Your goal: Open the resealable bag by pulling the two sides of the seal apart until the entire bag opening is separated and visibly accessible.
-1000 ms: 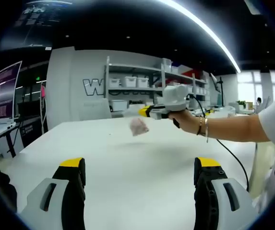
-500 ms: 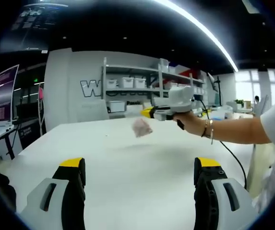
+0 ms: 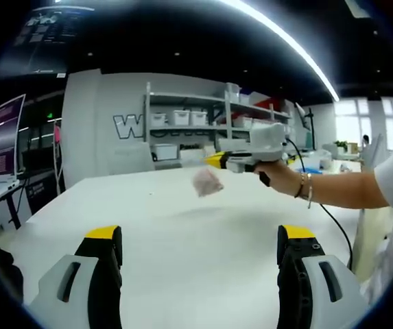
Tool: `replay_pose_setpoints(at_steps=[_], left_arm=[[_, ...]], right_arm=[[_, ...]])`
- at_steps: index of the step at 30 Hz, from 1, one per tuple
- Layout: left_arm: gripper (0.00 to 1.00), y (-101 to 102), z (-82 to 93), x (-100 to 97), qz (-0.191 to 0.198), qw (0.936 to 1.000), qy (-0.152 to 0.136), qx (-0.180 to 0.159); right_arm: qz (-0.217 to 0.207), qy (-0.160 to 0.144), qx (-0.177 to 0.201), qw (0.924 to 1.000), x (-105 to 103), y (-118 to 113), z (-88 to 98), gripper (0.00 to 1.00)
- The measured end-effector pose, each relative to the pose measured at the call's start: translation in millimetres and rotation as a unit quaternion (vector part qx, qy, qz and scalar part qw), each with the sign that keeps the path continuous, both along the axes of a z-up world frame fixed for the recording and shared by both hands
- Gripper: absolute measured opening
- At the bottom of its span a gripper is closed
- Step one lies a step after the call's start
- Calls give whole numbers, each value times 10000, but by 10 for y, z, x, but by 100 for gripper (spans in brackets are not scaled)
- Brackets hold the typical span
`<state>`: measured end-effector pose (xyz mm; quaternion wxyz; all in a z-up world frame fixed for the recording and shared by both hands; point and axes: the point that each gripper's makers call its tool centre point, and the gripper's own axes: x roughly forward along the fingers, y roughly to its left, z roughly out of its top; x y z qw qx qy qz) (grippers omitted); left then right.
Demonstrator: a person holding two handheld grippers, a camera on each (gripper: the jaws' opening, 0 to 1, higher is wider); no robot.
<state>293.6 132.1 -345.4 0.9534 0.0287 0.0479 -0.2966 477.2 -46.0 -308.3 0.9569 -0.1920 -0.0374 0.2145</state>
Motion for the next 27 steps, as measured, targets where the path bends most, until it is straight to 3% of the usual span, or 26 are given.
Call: replay_pose_setpoints(at_steps=[14,27], left_arm=[[92,-53,15,-58,-76,10000,-24,19],[92,-59,-46,-73,-66,10000,10,-4]], right_arm=[[105,-140,118,9998,-311,20,72,0],[177,-188,255,9993,-429,-71,41,0]])
